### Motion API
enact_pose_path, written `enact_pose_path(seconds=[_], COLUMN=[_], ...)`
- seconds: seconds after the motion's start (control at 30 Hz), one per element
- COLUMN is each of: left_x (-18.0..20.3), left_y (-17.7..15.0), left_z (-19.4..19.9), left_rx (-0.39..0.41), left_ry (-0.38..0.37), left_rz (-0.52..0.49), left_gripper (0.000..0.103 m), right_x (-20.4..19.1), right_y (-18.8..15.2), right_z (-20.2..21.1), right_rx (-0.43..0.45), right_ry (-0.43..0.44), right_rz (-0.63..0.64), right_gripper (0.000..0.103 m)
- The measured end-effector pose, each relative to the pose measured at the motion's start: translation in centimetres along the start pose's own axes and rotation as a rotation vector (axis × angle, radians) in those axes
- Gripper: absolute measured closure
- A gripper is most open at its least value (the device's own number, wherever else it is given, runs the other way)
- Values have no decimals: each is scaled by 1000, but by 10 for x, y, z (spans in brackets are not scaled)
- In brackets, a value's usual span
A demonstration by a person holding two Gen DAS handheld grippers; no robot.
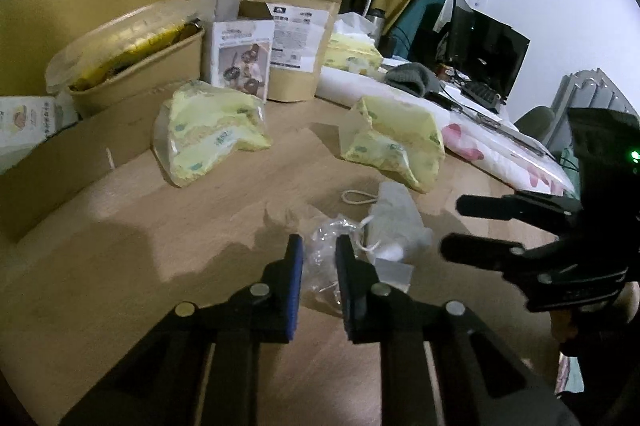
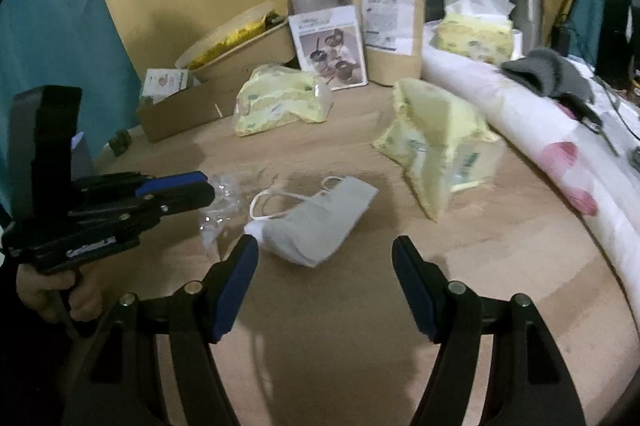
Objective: Collect trash
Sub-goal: 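Grasp the white face mask with the right gripper while left grasps a clear plastic bag, then lift the mask and clear bag off the table with both grippers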
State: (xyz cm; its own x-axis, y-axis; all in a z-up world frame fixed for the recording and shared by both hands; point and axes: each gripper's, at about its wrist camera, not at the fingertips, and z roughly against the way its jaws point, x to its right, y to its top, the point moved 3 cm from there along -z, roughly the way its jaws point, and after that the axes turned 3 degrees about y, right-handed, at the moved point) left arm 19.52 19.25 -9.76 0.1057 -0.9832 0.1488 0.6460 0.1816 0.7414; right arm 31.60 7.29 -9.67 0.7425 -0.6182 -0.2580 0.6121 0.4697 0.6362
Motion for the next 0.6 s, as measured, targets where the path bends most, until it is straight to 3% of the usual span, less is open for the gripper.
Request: enact_pose_path(seconds=[0.4,0.47,0.53,0.6], left_x=[-28,-30,-31,-30], left_y=[4,3,2,2], left_z=[26,30,33,37], left_rx=[45,48,53,59], left_ry=[26,27,28,28], left_rz=[37,41,40,37], left_gripper=[88,88,88,88], right_x=[-9,-10,-13,-15], right_y=[7,8,9,9], right_z=[-44,-45,-46,-44], right_rx=[-62,-58,-57,-55], right_ry=[40,49,41,36], right_rz=[-51,-51,-37,-23], right_gripper=[36,46,67,73])
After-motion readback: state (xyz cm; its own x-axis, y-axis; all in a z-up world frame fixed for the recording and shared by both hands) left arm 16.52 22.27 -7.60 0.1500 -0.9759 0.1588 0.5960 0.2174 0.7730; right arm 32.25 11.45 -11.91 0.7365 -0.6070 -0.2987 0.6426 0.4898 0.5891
